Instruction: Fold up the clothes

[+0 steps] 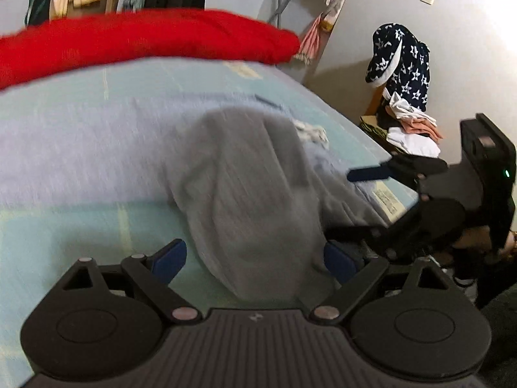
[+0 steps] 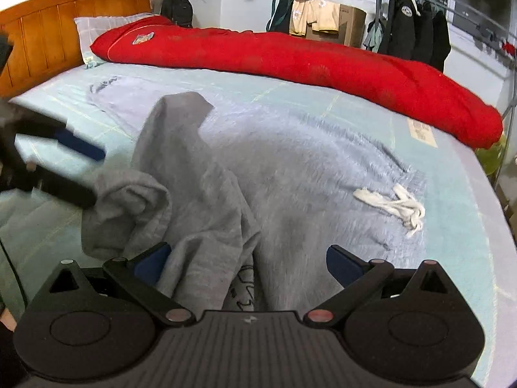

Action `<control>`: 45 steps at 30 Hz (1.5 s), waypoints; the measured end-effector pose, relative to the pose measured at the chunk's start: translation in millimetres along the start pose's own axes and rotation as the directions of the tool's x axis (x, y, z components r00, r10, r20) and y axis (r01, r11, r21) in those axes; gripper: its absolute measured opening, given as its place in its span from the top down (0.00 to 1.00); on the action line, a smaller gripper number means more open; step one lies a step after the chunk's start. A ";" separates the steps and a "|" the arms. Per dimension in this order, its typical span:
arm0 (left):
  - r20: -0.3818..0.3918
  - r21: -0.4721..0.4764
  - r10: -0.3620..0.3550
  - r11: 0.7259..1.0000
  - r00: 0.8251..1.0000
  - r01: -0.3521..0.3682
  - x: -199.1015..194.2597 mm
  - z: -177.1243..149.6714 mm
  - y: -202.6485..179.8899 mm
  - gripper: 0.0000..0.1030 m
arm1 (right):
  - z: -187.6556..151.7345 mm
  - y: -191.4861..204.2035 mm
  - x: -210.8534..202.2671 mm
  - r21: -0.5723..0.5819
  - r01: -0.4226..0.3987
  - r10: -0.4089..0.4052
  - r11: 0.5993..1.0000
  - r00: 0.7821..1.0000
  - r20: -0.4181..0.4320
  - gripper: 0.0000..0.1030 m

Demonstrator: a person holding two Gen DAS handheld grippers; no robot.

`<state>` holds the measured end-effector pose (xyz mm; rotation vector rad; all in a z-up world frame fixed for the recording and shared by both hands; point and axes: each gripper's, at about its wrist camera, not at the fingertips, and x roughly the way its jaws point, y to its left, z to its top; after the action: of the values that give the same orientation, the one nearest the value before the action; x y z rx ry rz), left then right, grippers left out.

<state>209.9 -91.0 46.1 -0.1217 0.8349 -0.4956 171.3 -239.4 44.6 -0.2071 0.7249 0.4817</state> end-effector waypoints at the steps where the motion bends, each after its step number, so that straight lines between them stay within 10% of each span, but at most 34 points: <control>1: 0.000 -0.004 0.004 1.000 1.000 -0.004 1.5 -3.0 -2.7 0.12 | -1.2 -0.4 0.1 0.013 -0.001 0.001 1.000 1.000 -0.002 0.00; 5: 0.007 0.013 0.045 0.999 0.999 -0.045 11.1 -10.1 -9.4 0.14 | -2.9 -1.4 1.8 0.042 -0.011 0.011 0.999 1.000 -0.001 0.00; 8: 0.012 0.073 0.143 0.987 0.990 -0.143 23.8 -11.7 -14.4 0.41 | -1.5 -3.6 6.2 0.034 -0.013 0.013 0.999 1.000 -0.003 0.00; 13: 0.059 0.135 0.282 0.948 0.958 -0.287 31.8 -12.7 -24.9 0.60 | -1.5 -1.0 2.9 0.005 -0.021 0.021 1.000 1.000 0.014 0.00; 23: 0.057 0.148 0.290 0.944 0.955 -0.296 29.1 -10.6 -22.2 0.89 | 3.2 -3.4 -0.6 0.006 -0.091 0.091 0.996 0.994 0.053 0.00; 35: 0.189 -0.019 0.547 0.832 0.815 -0.554 -55.3 -21.5 34.4 0.90 | 21.7 18.6 -1.2 0.003 -0.167 0.166 0.986 0.980 0.109 0.00; 45: 0.251 -0.109 0.608 0.791 0.753 -0.603 -118.7 -49.9 67.6 0.89 | 37.2 77.6 5.1 -0.073 -0.172 0.177 0.982 0.981 0.074 0.00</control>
<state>131.4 28.3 73.5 0.0668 0.5583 0.1519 158.4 -157.2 67.1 -0.1858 0.6519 0.6783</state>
